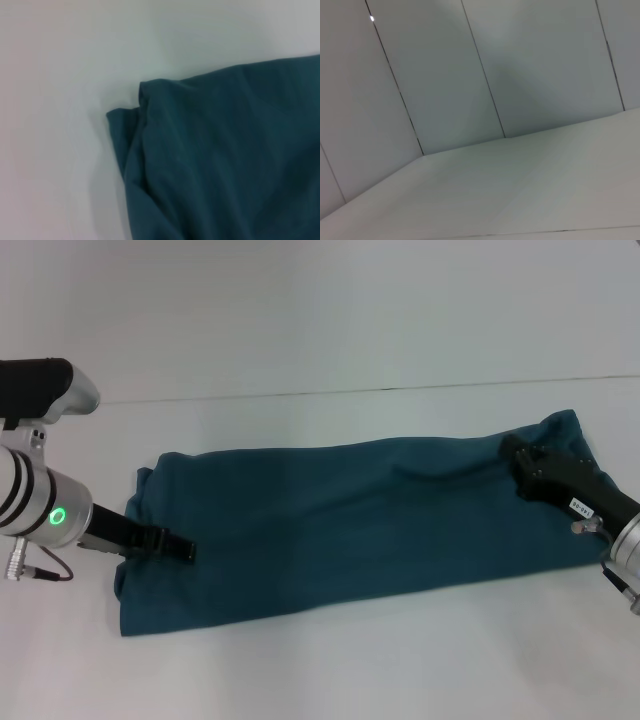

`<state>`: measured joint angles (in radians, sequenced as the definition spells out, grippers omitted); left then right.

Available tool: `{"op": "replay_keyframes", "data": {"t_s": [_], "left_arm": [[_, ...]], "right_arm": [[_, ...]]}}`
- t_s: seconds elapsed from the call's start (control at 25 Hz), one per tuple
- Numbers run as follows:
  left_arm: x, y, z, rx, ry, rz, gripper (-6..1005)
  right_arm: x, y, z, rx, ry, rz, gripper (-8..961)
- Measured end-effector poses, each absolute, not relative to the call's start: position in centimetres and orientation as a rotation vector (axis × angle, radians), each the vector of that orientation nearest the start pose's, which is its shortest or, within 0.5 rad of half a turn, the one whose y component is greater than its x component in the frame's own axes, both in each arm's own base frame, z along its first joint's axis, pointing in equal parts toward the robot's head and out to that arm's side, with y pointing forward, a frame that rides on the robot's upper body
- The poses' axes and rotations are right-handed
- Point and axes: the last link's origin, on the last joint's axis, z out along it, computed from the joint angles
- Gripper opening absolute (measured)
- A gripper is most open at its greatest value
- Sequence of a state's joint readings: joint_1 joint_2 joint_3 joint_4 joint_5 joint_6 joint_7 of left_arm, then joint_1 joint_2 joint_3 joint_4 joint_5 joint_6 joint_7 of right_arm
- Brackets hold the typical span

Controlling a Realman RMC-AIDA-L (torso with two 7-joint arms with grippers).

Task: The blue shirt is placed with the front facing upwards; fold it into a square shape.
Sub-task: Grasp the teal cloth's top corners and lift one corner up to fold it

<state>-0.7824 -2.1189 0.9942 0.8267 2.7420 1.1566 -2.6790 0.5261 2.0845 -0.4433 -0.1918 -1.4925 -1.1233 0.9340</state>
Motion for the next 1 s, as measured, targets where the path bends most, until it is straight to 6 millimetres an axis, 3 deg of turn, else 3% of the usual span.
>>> {"op": "replay_keyframes", "data": {"t_s": [0.48,1.0], "left_arm": [[-23.99,41.1,-2.11,-2.2,-1.39,0.208,786],[-24.5,41.35,-2.11,-2.173,-1.374,0.215,258]], "right_arm": [[32.14,35.23,-1.53,-1.922,0.881,0.861,23],[32.24,35.29,-1.44,-1.907,0.899,0.867,22]]}}
